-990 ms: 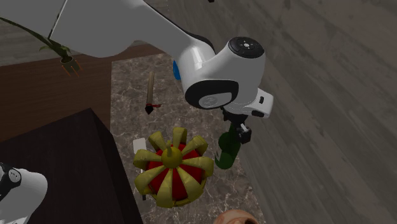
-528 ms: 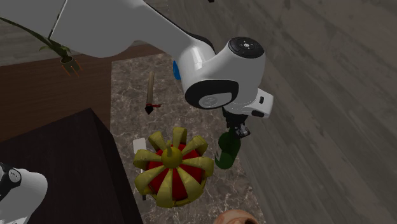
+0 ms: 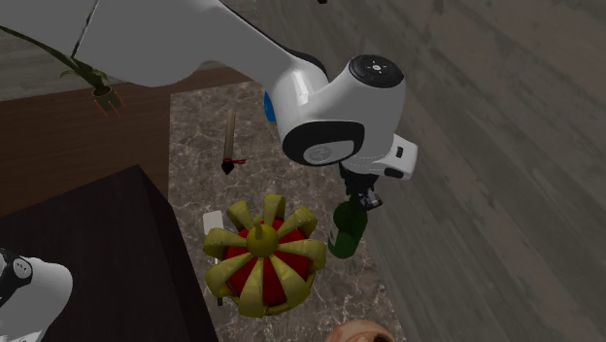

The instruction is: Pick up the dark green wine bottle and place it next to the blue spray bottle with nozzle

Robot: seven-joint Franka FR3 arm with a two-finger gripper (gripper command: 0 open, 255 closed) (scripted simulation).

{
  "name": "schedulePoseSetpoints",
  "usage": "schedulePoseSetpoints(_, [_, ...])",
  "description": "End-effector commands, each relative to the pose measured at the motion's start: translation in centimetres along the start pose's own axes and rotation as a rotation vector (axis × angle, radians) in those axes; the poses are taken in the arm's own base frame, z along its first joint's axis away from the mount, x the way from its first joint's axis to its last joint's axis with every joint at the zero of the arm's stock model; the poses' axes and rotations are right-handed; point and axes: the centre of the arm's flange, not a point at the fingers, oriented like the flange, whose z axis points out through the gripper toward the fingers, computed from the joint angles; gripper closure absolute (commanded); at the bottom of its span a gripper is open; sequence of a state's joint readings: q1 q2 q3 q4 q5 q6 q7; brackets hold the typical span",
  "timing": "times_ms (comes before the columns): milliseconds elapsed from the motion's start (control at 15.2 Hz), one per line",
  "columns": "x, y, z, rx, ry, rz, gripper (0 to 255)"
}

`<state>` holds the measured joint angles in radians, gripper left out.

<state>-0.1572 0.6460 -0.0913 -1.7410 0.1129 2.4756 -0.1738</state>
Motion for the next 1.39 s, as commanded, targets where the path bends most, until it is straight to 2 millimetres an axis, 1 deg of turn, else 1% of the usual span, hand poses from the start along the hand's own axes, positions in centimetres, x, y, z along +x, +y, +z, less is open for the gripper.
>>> schedulePoseSetpoints(0, [0.1,0.0,-0.8,0.000,0.000,0.000,255])
schedulePoseSetpoints(1320, [1.1,-0.1,-11.3,0.000,0.000,0.000,255])
